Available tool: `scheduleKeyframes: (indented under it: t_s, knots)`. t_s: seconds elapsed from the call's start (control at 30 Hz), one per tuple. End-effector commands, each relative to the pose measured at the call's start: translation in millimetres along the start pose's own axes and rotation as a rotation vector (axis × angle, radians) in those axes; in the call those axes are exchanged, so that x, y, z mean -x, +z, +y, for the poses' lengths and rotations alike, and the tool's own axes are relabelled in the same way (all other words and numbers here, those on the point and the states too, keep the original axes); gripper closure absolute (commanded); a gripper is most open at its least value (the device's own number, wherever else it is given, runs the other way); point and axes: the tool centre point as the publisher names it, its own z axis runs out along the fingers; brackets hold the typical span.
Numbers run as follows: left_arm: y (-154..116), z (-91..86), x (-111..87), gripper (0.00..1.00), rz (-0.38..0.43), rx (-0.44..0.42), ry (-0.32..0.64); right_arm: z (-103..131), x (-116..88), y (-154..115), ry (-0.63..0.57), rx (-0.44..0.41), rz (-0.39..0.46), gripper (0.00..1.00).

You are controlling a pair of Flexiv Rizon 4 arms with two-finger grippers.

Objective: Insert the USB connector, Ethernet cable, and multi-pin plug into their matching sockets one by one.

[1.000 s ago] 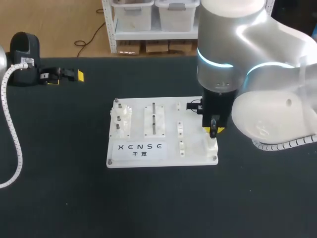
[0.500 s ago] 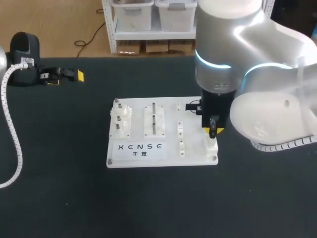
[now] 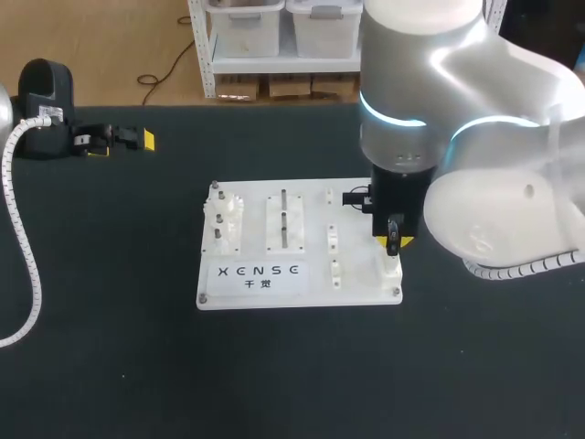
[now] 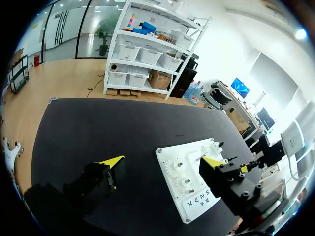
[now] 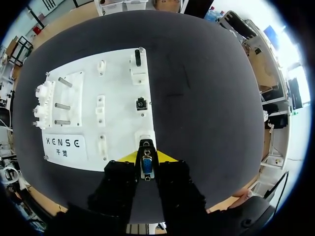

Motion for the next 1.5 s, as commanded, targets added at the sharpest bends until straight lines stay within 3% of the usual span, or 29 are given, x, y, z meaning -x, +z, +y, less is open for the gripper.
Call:
scheduleKeyframes:
  t_s: [0.03,0.8,1.5]
  knots:
    - [0.0,0.0,0.0,0.00,0.000,0.000,0.000,-0.9,-0.1,1.2,-0.003,-0.003,0.003,1.00]
    - [0.0,0.0,0.0,0.00,0.000,0.000,0.000,-2.9,-2.8,7.3,0.036,-0.018,0.003,1.00]
    - [0.0,0.0,0.0,0.00,0.000,0.000,0.000,-0.6,-4.6,9.2,0.004,-0.101,-0.027,1.00]
